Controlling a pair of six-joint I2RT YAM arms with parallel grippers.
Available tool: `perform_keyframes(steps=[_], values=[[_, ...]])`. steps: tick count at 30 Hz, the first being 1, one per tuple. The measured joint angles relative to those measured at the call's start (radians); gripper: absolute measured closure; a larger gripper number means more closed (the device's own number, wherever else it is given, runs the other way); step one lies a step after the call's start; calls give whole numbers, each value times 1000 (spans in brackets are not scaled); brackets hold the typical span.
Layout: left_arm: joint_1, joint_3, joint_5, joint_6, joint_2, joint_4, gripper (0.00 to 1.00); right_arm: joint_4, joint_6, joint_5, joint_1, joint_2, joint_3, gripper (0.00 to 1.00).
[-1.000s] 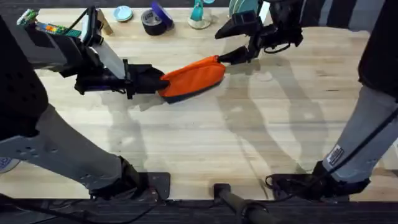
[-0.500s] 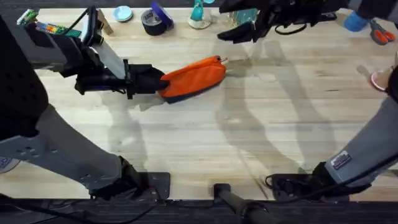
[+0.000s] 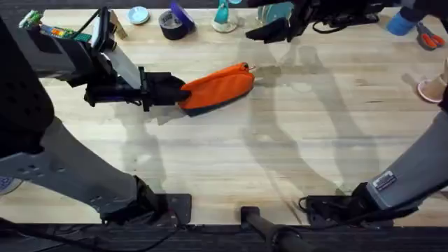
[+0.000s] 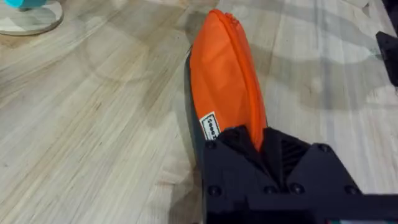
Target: Unzip the bag, pick up the pens from the table one at a time and place them inside, then zip the bag closed.
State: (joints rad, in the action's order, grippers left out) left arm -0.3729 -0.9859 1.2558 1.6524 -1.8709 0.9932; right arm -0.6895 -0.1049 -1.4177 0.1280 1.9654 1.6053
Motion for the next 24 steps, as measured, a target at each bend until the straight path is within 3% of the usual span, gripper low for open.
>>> perform_keyframes(steps=[8,24], values=[[0,0,0,-1,0,0,959,-9,-16,36,0,-26,3,5],[0,0,0,-3,0,-2,959,-260,-15,413,0,-129,11,4]])
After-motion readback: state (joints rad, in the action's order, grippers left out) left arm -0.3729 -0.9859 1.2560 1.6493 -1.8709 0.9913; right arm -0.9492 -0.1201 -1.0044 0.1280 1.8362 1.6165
